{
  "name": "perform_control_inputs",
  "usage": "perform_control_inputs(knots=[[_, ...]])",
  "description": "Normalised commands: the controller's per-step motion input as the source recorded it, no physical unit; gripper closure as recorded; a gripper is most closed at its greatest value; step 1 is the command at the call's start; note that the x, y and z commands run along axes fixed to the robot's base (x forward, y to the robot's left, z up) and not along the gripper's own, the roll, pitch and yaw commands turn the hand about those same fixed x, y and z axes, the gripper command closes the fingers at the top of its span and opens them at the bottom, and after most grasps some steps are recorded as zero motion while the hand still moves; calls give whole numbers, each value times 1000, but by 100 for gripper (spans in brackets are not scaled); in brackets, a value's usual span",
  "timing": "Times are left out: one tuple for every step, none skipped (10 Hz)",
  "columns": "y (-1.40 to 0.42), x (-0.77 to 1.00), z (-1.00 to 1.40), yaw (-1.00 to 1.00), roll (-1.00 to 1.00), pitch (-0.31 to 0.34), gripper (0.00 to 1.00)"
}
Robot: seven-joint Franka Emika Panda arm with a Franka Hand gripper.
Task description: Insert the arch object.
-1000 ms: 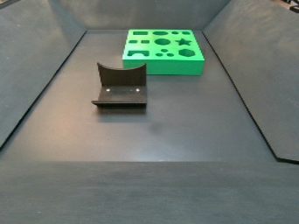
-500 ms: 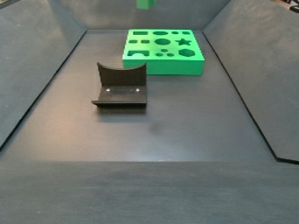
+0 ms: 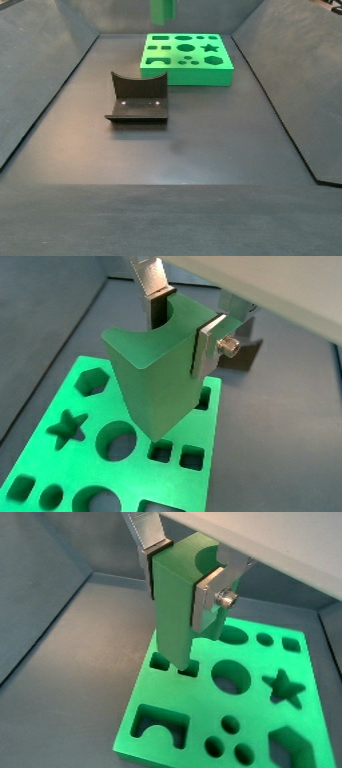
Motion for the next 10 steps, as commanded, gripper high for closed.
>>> perform_control_inputs(knots=[[180,177,-237,-717,-69,111,100],[183,163,-217,-763,-27,123,100],[191,114,-123,-786,0,111,100],[194,111,-123,-789,0,114,100],[197,109,-129,-789,0,117,100],[203,103,-134,-786,0,117,100],[203,103,-134,-786,0,121,100],[189,86,-111,-806,0,109,100],[63,0,-3,-911,0,53,100],[0,0,0,-991,24,3,100]])
